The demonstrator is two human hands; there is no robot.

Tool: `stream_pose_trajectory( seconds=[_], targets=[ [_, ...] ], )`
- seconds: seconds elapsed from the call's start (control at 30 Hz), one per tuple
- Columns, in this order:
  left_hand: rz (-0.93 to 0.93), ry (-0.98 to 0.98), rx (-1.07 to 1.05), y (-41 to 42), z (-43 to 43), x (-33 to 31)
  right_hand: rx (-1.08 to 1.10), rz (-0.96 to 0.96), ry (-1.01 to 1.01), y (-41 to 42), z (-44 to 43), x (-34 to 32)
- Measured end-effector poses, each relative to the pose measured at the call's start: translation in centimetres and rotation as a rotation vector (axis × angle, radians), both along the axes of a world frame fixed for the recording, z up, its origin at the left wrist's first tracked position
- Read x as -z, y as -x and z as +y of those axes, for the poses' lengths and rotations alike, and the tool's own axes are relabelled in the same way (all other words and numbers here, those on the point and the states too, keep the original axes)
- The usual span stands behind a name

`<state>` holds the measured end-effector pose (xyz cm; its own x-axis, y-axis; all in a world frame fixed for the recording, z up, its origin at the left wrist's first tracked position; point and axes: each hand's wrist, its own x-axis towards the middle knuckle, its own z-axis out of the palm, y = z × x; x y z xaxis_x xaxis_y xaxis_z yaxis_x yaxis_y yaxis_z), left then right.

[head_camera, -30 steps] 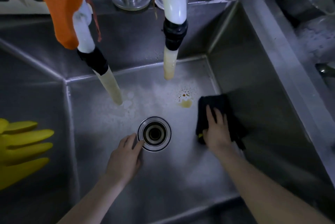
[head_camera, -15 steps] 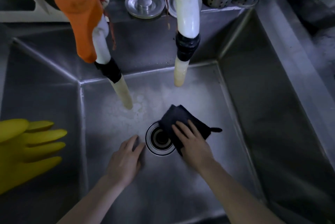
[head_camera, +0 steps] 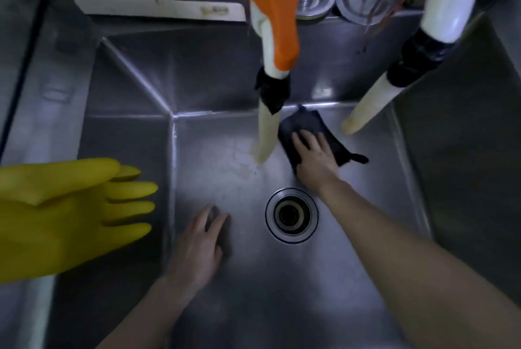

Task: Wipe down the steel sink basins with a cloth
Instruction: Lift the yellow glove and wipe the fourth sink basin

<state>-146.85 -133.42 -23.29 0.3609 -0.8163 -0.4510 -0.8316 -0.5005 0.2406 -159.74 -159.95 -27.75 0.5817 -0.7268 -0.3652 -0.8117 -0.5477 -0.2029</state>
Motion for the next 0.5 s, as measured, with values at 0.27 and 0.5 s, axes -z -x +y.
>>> stream_pose_trajectory(
  seconds=[0.27,0.5],
  targets=[
    [-0.048,0.012,-0.194,-1.0,2.2,-1.3,-0.573,-0.097,-0.124,-4.8,14.4,-0.4],
    [-0.001,-0.069,-0.045,0.6,3.1,-1.5,-0.720,-0.022,-0.193,4.8,21.1,-2.6]
  ],
)
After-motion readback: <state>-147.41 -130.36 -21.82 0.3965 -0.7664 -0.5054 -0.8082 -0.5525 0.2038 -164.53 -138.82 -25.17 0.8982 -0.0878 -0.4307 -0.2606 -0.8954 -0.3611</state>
